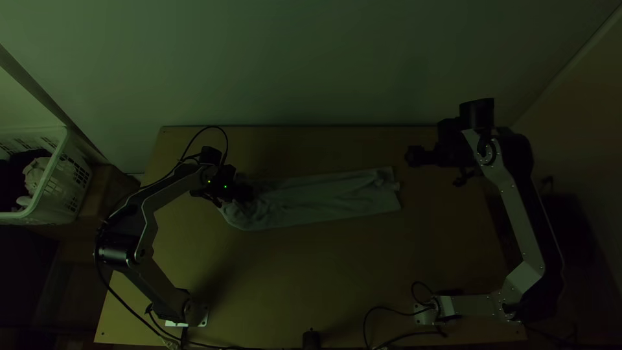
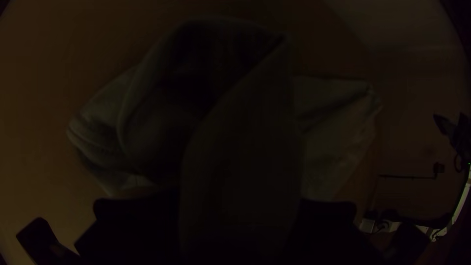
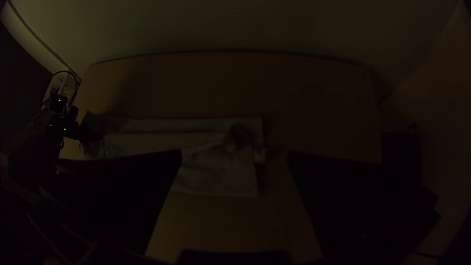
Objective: Fold the t-shirt
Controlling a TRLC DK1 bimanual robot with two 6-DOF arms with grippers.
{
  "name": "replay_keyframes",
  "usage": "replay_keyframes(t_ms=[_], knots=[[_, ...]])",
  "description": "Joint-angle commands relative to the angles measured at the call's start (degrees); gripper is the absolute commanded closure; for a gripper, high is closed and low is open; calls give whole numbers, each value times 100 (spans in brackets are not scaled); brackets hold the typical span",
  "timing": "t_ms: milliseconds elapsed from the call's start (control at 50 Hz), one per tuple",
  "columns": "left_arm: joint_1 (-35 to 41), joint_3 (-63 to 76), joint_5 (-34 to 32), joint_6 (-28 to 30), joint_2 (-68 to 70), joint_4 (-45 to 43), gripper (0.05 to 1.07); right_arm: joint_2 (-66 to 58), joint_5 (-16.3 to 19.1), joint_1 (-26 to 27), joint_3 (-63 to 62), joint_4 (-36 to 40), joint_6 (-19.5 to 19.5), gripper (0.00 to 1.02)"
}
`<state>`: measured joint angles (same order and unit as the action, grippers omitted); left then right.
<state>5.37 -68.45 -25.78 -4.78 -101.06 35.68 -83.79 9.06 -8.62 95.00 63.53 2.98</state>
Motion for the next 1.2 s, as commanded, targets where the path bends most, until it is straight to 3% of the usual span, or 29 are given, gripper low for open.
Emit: replay_keyframes(t_ms=[0,320,500,660,1180], knots=[[-677,33,240,486,218,457,104,179,26,1,-201,-104,88,3],[-2778,-1171,794,1928,51,1442,104,346,26,27,-685,-394,44,3],[-3112,-2006,1137,2191,130,2162,104,469,26,27,-940,-526,44,3],[-2778,-2252,1409,2139,569,2505,104,644,26,27,-1168,-622,44,3],[-308,-3149,2059,1014,772,3507,104,1181,17,449,-1590,-622,-87,3]])
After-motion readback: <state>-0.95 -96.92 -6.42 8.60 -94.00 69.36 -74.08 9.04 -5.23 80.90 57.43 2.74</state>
